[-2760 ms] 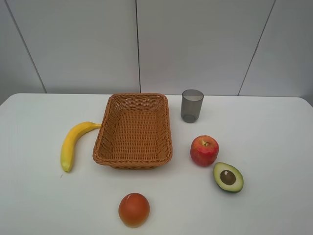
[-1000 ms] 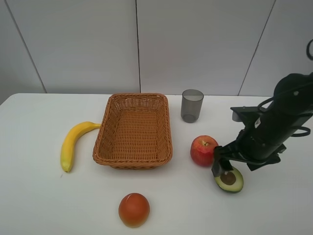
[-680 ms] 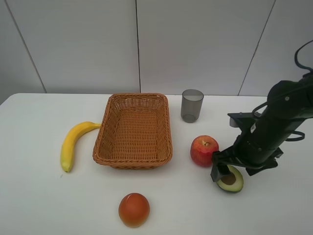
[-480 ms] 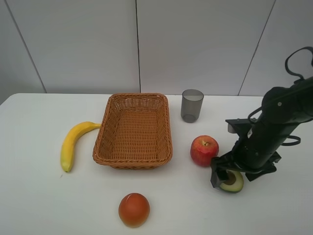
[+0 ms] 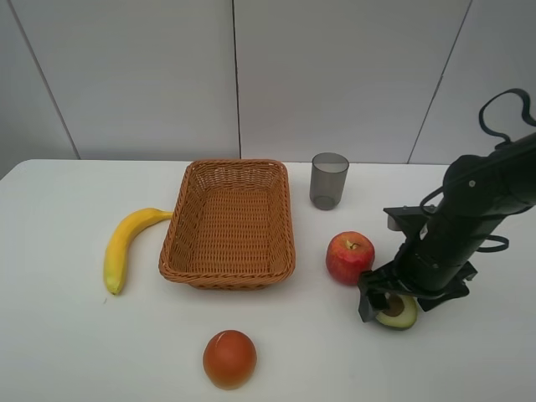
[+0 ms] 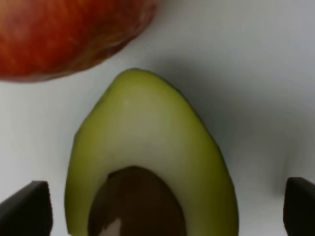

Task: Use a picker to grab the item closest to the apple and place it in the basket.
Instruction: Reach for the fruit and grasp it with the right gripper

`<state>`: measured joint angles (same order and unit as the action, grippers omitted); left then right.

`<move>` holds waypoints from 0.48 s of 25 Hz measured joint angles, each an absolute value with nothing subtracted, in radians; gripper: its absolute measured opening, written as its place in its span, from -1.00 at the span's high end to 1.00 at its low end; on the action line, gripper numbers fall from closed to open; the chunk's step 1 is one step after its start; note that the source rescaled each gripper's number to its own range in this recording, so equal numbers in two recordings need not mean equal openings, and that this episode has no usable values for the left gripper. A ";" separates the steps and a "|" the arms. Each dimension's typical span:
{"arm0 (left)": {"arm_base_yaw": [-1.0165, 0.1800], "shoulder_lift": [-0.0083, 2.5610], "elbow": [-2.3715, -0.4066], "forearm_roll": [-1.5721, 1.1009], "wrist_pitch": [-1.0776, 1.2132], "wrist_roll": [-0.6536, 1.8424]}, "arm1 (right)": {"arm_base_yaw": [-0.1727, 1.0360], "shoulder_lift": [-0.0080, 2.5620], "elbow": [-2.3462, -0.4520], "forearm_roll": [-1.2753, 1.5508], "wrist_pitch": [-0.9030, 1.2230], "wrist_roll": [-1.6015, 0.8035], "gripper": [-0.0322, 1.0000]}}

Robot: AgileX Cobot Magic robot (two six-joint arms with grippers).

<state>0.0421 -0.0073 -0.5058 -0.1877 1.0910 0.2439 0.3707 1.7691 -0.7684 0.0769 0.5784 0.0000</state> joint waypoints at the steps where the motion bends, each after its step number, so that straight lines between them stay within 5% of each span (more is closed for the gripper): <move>1: 0.042 -0.007 -0.506 -0.188 1.091 0.244 | 0.371 1.769 -0.768 0.077 0.575 0.000 -0.99; 4: 0.042 -0.007 -0.506 -0.188 1.091 0.244 | 0.371 1.769 -0.768 0.077 0.575 0.000 -0.95; 6: 0.042 -0.007 -0.506 -0.188 1.091 0.244 | 0.371 1.769 -0.768 0.078 0.575 0.000 -0.67; 8: 0.042 -0.007 -0.506 -0.188 1.091 0.244 | 0.371 1.769 -0.768 0.078 0.575 0.000 -0.17; 11: 0.042 -0.007 -0.506 -0.188 1.091 0.244 | 0.371 1.769 -0.768 0.079 0.575 0.000 0.88; 12: 0.042 -0.007 -0.506 -0.188 1.091 0.244 | 0.371 1.769 -0.769 0.080 0.576 0.000 0.92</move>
<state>0.0421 -0.0073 -0.5058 -0.1877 1.0910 0.2439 0.3707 1.7691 -0.7692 0.0799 0.5757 0.0000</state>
